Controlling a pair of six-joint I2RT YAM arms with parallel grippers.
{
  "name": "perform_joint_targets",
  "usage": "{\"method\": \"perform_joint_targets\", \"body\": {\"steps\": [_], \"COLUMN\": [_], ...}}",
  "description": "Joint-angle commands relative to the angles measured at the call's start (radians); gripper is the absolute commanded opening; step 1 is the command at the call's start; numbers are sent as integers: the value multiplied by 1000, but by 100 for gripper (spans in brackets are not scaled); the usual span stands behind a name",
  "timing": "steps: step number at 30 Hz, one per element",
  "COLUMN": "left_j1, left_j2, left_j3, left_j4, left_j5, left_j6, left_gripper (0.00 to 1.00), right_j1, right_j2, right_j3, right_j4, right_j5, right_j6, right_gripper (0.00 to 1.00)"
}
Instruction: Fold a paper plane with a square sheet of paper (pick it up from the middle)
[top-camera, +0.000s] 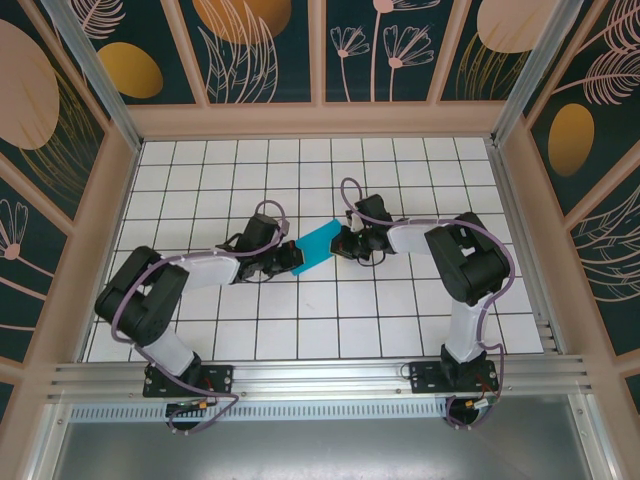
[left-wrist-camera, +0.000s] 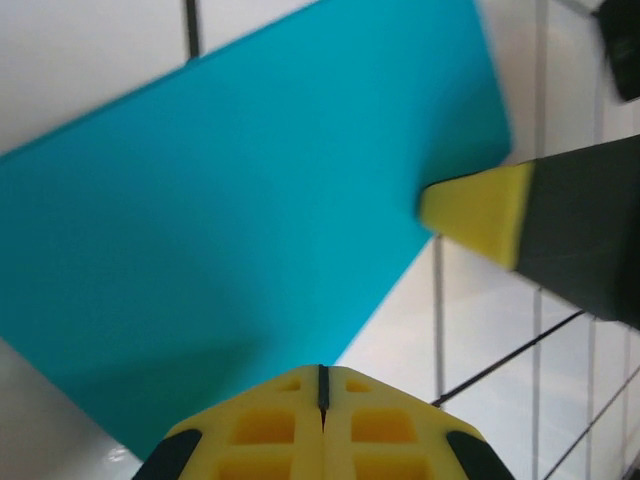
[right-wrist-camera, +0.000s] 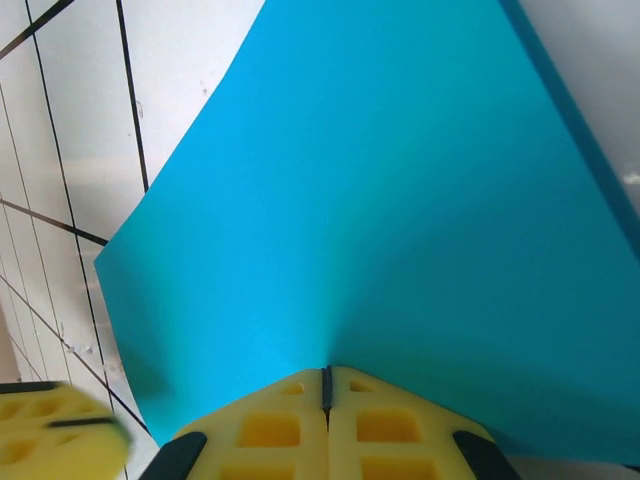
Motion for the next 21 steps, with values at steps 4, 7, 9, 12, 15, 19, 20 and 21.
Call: {"method": "perform_joint_targets", "body": {"steps": [4, 7, 9, 12, 15, 19, 20, 21], "left_j1": [5, 5, 5, 5, 5, 5, 5, 4], "left_j2": [42, 42, 42, 42, 43, 42, 42, 42], "left_j3": [-5, -21, -25, -24, -24, -22, -20, -22], "left_j4": [-10, -10, -20, -32, -36, -49, -52, -56], "left_j5": [56, 68, 60, 54, 52, 48, 47, 46], "left_j6": [-6, -5, -2, 2, 2, 6, 7, 9], "left_gripper": [0, 0, 0, 0, 0, 0, 0, 0], "right_j1": [7, 21, 24, 74, 107, 138, 143, 144], "right_j2": [-21, -31, -40, -45, -32, 7, 19, 29], "right_j3": [34, 57, 57, 57, 55, 58, 62, 65], "right_j4": [1, -1, 6, 3, -2, 8, 9, 8], "right_j5": [56, 55, 45, 33, 33, 23, 23, 23], "right_j6": [-56, -82, -93, -102, -90, -70, -67, -64], "right_gripper": [0, 0, 0, 0, 0, 0, 0, 0]}}
